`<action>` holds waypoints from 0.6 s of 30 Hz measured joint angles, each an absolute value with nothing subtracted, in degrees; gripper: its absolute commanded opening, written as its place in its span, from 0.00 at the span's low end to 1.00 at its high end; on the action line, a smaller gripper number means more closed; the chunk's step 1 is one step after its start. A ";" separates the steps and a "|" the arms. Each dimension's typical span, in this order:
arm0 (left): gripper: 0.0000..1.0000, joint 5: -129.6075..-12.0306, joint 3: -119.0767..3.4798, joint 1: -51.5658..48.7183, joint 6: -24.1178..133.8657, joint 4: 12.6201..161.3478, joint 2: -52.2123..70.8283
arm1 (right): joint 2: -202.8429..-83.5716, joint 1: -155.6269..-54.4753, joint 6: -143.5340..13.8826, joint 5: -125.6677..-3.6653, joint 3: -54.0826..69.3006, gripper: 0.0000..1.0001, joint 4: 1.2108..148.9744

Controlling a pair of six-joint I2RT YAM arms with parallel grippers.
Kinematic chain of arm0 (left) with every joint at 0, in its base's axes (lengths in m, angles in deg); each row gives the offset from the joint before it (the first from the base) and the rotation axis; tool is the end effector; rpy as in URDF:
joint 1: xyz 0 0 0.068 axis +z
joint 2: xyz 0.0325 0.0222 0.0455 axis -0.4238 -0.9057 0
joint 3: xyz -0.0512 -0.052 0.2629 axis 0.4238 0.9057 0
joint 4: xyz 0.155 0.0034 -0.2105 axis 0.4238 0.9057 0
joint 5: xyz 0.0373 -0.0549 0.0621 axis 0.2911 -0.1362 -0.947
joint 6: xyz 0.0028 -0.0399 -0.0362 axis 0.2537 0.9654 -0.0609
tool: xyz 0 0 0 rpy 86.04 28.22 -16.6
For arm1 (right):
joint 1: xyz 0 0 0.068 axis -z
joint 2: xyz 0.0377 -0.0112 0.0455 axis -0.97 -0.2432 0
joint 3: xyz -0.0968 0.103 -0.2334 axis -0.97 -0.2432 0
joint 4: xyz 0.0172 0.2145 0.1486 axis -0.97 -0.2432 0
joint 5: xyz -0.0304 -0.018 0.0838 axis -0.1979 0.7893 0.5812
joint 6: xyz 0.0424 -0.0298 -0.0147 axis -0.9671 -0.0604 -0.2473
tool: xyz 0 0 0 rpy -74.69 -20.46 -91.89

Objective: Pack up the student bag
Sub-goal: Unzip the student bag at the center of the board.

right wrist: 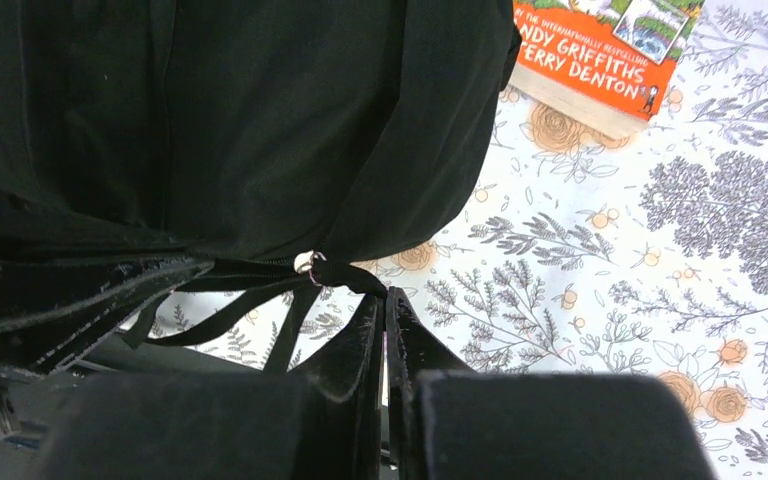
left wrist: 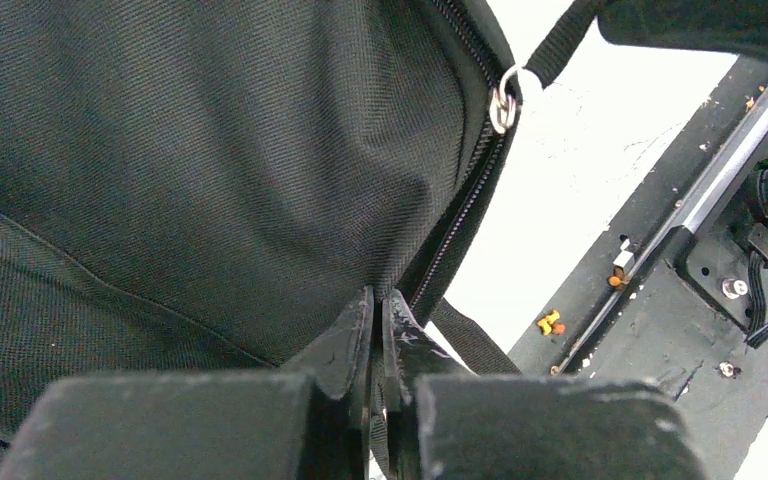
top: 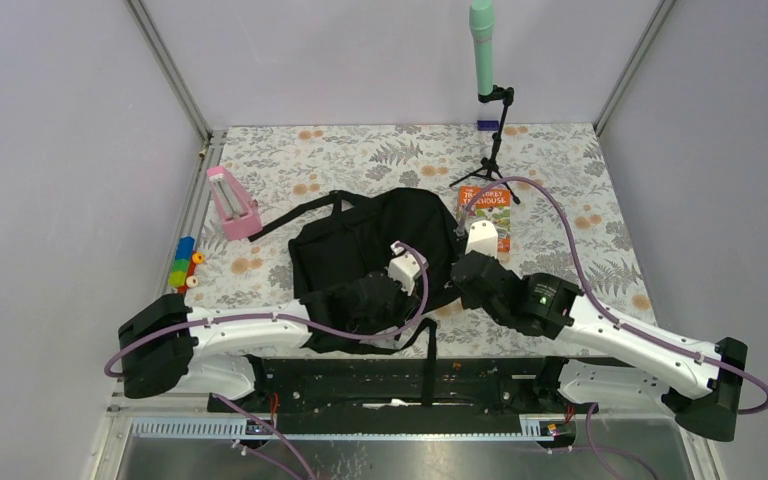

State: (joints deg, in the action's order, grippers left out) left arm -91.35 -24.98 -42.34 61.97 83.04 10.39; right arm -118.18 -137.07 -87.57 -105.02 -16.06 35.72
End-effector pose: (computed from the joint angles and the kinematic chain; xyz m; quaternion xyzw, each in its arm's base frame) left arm 0.1141 -0.2547 0.2238 0.3039 0.8024 -0.2776 0.4320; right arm 0.1115 0.1624 0.3027 -0.1346 0.8800 0.0842 0.4476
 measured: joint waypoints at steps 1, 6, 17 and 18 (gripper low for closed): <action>0.00 -91.33 -24.76 -42.39 62.17 82.63 10.32 | -118.57 -136.59 -87.20 -104.56 -15.51 0.00 35.59; 0.00 -91.33 -23.69 -42.39 62.82 80.64 10.32 | -119.82 -133.97 -84.73 -103.86 -12.59 0.00 35.15; 0.00 -91.33 -21.84 -43.04 64.75 76.73 10.35 | -123.12 -129.62 -80.18 -103.22 -8.19 0.00 32.51; 0.00 -91.33 -21.64 -43.17 64.86 76.47 10.35 | -123.58 -129.27 -79.75 -103.22 -7.69 0.00 32.31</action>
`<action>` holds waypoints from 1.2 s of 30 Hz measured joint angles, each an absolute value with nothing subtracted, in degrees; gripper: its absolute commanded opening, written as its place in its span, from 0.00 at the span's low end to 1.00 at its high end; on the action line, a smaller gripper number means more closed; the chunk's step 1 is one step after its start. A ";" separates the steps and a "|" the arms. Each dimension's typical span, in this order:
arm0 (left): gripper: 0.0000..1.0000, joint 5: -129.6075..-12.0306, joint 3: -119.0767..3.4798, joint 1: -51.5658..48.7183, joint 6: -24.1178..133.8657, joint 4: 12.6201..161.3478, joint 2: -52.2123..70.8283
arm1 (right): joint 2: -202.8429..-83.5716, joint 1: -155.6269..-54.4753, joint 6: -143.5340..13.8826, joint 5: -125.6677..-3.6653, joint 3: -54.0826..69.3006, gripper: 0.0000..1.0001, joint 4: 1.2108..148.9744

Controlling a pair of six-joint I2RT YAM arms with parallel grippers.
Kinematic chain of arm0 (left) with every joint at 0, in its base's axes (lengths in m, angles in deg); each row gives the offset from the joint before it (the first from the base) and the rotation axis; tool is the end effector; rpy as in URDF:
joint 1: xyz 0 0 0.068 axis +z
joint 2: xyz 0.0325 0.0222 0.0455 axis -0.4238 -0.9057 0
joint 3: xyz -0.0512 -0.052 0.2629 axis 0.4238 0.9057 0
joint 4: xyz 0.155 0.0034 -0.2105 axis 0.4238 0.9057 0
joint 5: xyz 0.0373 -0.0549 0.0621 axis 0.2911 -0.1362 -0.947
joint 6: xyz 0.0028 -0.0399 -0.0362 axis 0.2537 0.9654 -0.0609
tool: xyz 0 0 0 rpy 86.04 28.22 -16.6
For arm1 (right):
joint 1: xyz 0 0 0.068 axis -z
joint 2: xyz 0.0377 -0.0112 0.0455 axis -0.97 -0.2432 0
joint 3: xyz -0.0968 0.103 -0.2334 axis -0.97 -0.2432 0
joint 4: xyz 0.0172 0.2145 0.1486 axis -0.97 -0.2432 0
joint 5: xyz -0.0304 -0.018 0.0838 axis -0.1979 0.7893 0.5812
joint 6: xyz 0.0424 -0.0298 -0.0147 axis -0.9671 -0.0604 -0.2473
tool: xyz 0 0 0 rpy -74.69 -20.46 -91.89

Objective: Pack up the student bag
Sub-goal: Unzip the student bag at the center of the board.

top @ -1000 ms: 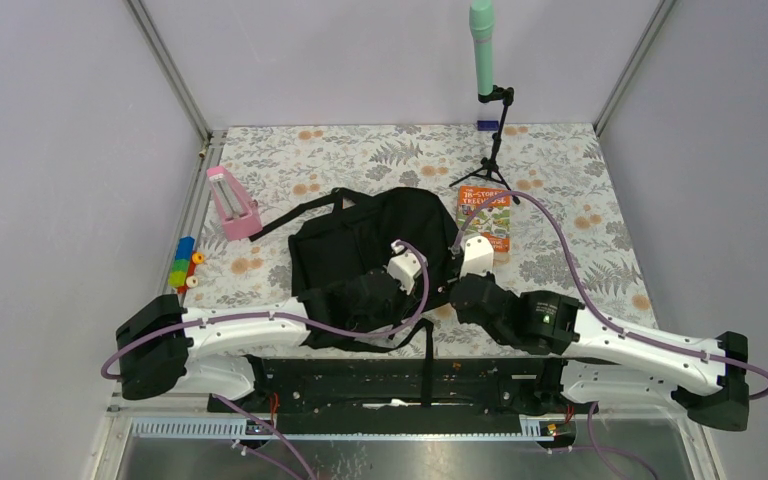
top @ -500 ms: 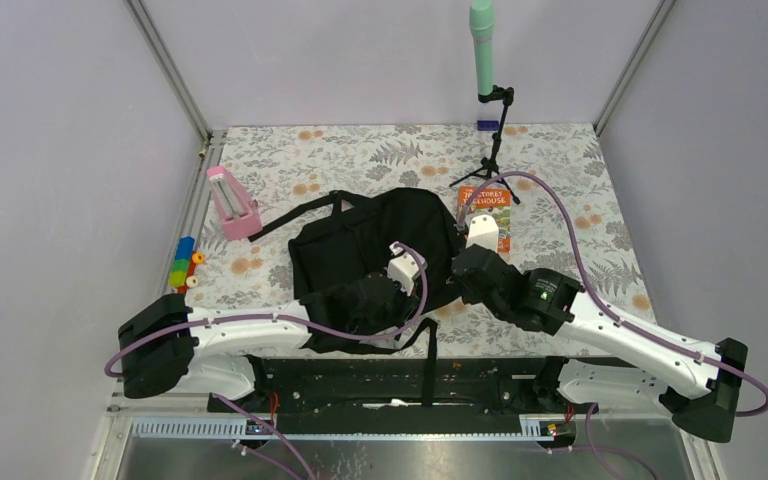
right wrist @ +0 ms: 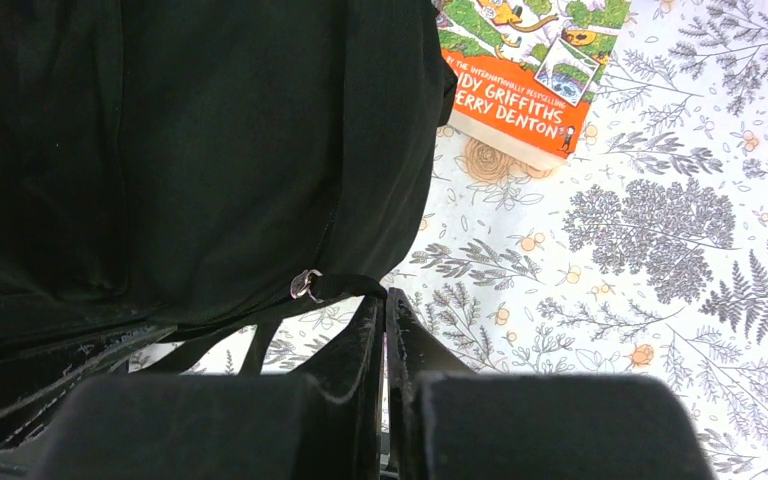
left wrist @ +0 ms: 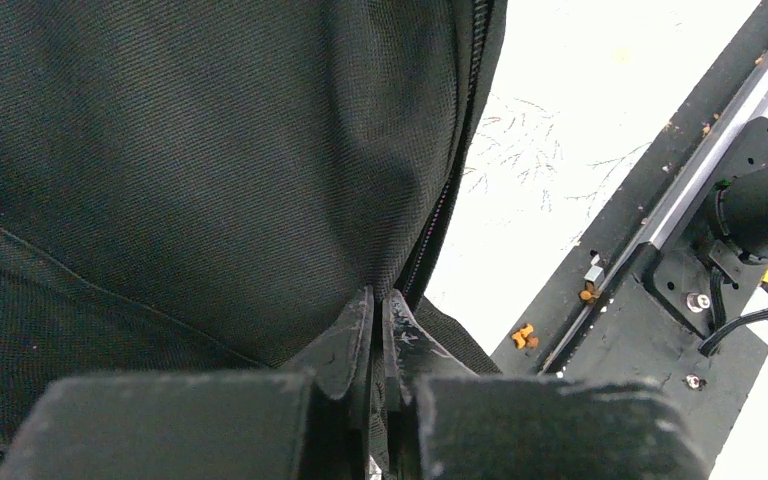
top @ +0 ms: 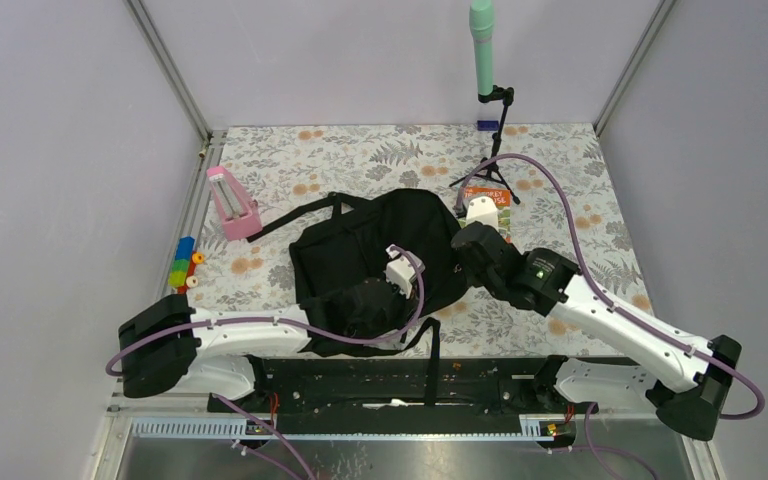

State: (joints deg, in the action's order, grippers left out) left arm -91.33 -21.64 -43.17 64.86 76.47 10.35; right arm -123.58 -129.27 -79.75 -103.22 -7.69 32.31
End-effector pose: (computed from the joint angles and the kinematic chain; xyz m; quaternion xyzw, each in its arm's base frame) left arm 0.1094 -0.2537 0.2155 0.2815 0.7955 -0.3094 0.4383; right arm 0.1428 0.1613 0.3274 -0.1428 0.8833 0.0323 0.4453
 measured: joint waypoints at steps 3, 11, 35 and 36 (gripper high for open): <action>0.00 -91.35 -20.96 -43.37 65.38 75.61 10.35 | -125.19 -128.30 -78.44 -103.27 -5.94 0.00 32.18; 0.00 -91.27 -19.37 -43.89 66.19 74.65 10.41 | -129.96 -126.14 -75.70 -103.31 -2.47 0.00 32.64; 0.00 -90.83 -14.64 -44.48 67.30 71.83 12.75 | -147.25 -119.19 -69.48 -102.24 10.89 0.00 35.92; 0.00 -90.81 -14.45 -44.55 67.33 71.68 12.75 | -148.30 -118.88 -69.23 -101.98 11.72 0.00 36.27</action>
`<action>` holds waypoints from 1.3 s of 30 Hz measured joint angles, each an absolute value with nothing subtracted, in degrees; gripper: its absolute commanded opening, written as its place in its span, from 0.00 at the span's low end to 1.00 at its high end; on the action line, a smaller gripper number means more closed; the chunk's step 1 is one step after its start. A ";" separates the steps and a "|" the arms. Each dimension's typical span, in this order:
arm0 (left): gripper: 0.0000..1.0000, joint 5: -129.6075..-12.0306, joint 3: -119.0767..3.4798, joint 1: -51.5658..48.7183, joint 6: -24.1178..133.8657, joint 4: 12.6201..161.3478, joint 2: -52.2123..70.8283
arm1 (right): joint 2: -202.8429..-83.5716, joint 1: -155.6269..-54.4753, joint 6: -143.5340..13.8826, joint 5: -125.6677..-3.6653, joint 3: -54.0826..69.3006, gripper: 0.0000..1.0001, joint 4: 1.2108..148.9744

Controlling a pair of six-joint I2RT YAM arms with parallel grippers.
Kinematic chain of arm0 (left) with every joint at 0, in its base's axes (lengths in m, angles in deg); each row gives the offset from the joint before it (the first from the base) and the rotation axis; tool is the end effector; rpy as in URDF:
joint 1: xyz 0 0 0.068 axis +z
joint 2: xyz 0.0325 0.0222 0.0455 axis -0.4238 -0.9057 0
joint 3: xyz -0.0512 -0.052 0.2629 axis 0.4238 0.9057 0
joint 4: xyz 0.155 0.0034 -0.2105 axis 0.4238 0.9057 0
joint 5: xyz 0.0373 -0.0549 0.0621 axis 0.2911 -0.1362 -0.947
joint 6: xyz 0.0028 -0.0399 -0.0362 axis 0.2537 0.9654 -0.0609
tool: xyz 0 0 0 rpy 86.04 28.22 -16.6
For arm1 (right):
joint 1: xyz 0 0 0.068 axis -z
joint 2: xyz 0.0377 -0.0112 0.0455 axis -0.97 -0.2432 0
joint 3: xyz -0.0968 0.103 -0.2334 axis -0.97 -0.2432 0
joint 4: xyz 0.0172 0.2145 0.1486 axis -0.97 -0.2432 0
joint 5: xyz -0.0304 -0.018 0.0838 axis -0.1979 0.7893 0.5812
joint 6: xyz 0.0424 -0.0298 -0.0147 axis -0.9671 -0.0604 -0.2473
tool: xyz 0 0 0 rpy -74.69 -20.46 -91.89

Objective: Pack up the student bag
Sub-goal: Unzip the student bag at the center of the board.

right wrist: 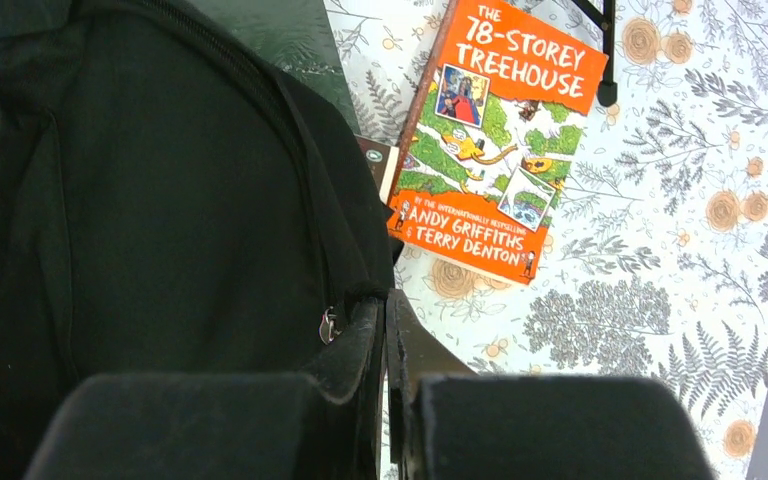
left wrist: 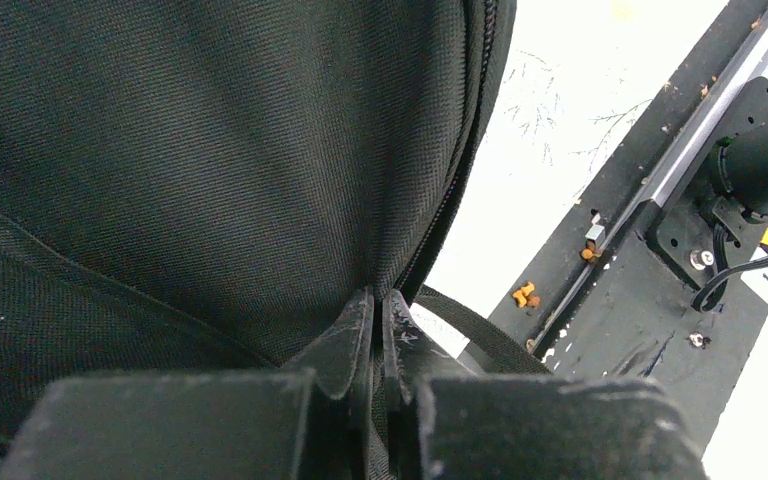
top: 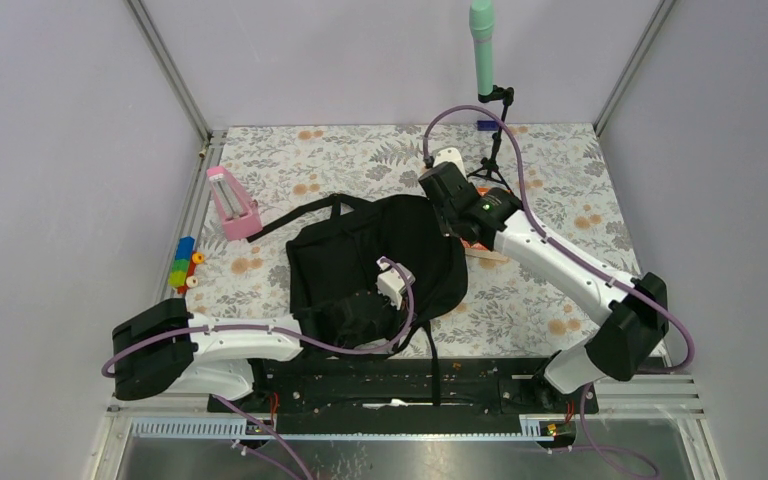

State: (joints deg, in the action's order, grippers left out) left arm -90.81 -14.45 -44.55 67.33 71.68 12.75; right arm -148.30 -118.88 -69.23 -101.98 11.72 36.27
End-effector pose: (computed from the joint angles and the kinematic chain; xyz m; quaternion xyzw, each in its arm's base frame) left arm 0.0959 -0.2376 0.1935 0.2763 0.7976 -0.3267 0.4251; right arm 0.2505 0.2091 0.3339 -0.1523 0.8880 -0.0458 0.4315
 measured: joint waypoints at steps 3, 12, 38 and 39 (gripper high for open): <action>0.00 -90.57 -14.05 -44.64 67.37 71.63 12.75 | -149.72 -118.14 -68.91 -101.45 12.73 0.00 36.82; 0.00 -90.24 -13.11 -44.68 67.54 71.35 12.99 | -156.19 -117.11 -67.49 -99.97 19.59 0.00 37.65; 0.00 -88.71 -12.09 -44.66 67.46 70.21 12.07 | -174.61 -116.74 -61.89 -91.14 36.79 0.00 39.18; 0.00 -88.66 -12.09 -44.66 67.46 70.06 11.92 | -174.70 -116.74 -61.91 -90.53 36.79 0.00 39.50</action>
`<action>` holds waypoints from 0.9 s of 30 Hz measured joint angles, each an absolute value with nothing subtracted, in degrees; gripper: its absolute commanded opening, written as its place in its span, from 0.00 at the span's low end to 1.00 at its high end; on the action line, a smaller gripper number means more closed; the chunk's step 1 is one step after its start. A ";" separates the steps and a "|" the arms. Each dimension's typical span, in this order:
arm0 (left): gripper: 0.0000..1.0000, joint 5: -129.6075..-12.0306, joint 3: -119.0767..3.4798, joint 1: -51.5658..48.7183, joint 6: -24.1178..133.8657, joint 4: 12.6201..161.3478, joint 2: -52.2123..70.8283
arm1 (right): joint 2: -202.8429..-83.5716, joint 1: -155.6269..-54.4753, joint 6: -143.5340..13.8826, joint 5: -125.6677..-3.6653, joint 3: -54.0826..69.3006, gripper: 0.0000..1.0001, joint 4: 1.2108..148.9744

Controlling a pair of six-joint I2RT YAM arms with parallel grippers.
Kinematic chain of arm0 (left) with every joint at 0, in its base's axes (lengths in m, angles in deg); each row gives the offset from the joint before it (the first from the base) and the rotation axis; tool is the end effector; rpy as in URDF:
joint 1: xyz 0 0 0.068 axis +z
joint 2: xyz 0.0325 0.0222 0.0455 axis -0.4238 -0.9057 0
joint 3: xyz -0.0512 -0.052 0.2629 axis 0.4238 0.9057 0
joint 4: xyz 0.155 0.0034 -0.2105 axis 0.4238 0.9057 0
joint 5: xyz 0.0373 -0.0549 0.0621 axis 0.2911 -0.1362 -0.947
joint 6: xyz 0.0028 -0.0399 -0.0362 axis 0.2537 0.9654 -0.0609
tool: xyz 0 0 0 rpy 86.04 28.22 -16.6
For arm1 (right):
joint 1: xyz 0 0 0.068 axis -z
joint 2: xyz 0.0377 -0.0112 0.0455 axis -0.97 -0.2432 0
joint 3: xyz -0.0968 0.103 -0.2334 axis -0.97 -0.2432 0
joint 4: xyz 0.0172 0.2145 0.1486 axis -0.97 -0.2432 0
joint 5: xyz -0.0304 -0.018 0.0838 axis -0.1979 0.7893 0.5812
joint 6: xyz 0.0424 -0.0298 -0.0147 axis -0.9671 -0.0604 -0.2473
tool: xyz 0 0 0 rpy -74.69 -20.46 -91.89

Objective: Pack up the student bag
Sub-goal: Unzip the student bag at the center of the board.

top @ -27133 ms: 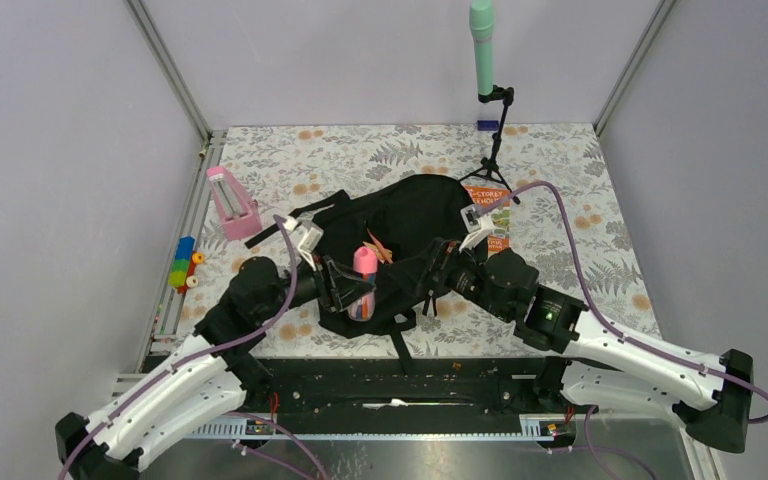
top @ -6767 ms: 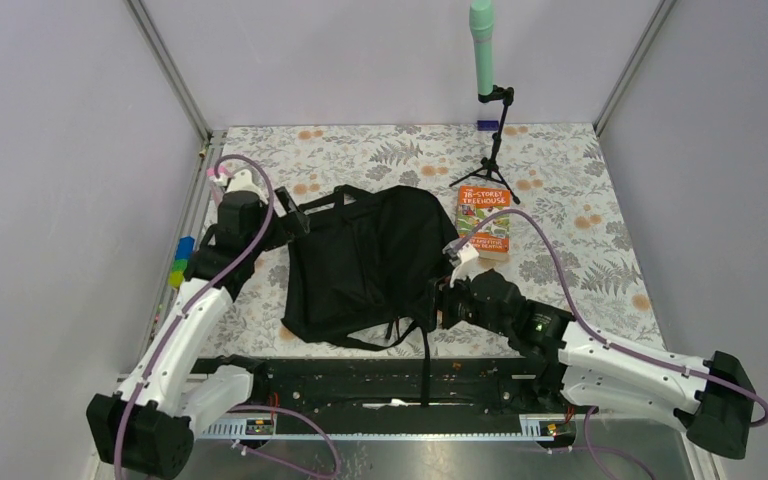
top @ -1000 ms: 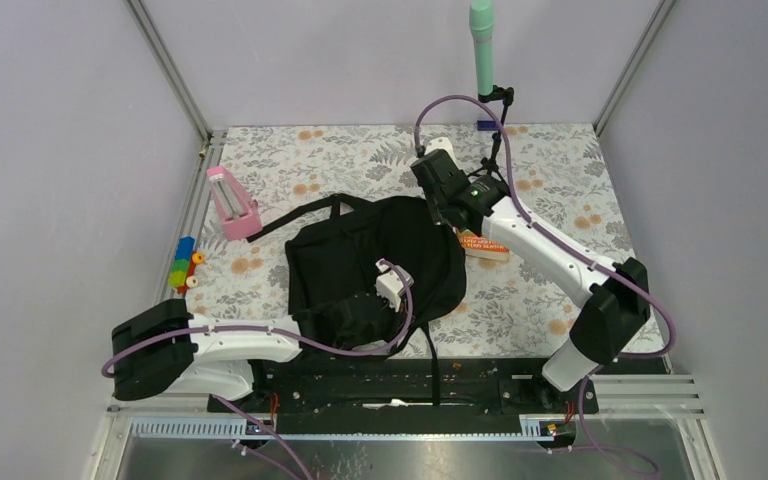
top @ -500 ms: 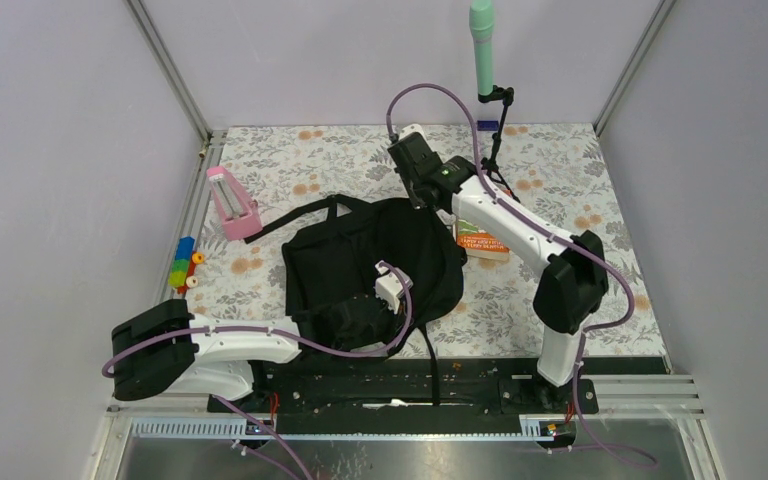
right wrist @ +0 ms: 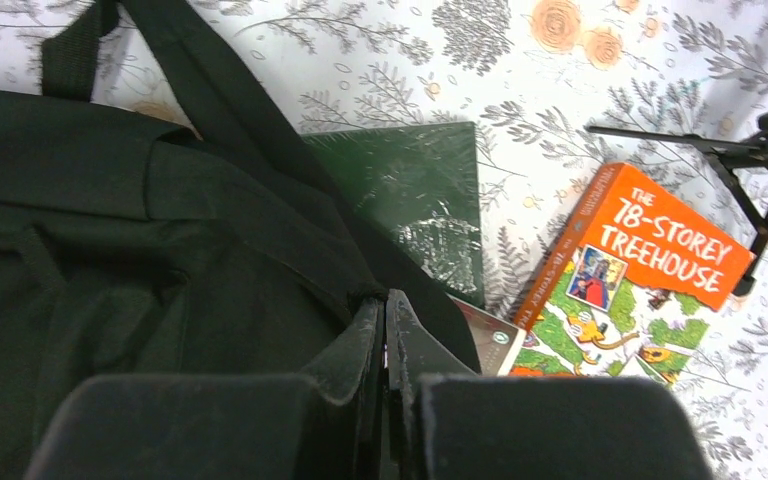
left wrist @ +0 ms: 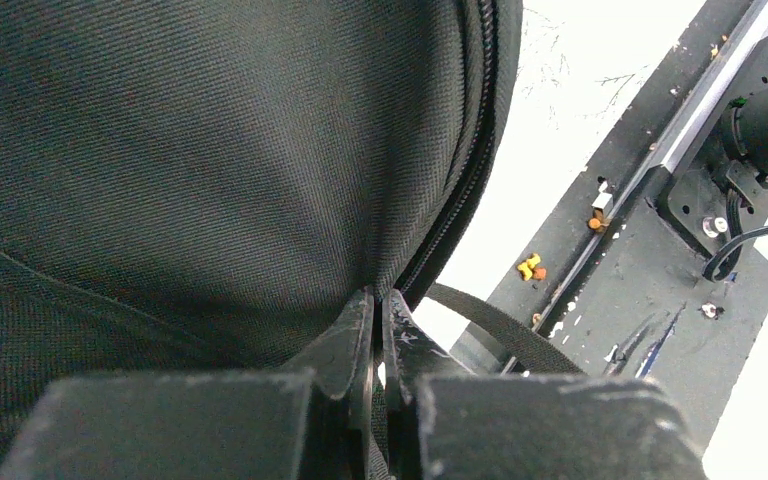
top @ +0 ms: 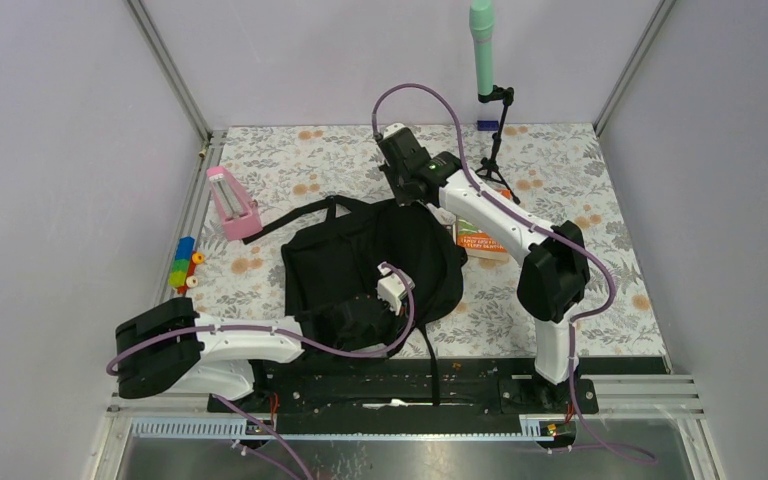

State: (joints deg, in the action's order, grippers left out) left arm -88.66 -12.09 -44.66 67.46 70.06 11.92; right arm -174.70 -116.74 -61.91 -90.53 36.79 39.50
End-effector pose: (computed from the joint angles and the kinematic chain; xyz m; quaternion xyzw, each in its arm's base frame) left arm 0.0926 -0.2338 0.1799 0.2895 0.8014 -0.3302 0.4060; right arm 0.3478 0.2857 0.3089 -0.2289 0.8816 0.0121 0.4126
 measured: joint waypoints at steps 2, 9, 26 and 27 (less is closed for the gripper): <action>0.00 -88.51 -12.09 -44.66 67.48 69.73 11.46 | -174.72 -116.76 -61.91 -89.13 36.79 0.00 40.40; 0.00 -87.83 -12.09 -44.66 67.50 69.03 10.72 | -176.08 -117.40 -61.89 -85.63 37.36 0.00 42.26; 0.00 -86.83 -12.09 -44.66 66.87 69.25 10.72 | -187.07 -123.52 -60.38 -80.73 48.55 0.00 43.00; 0.00 -86.74 -12.09 -44.66 66.76 69.23 10.72 | -187.73 -123.74 -60.25 -80.19 49.20 0.00 42.98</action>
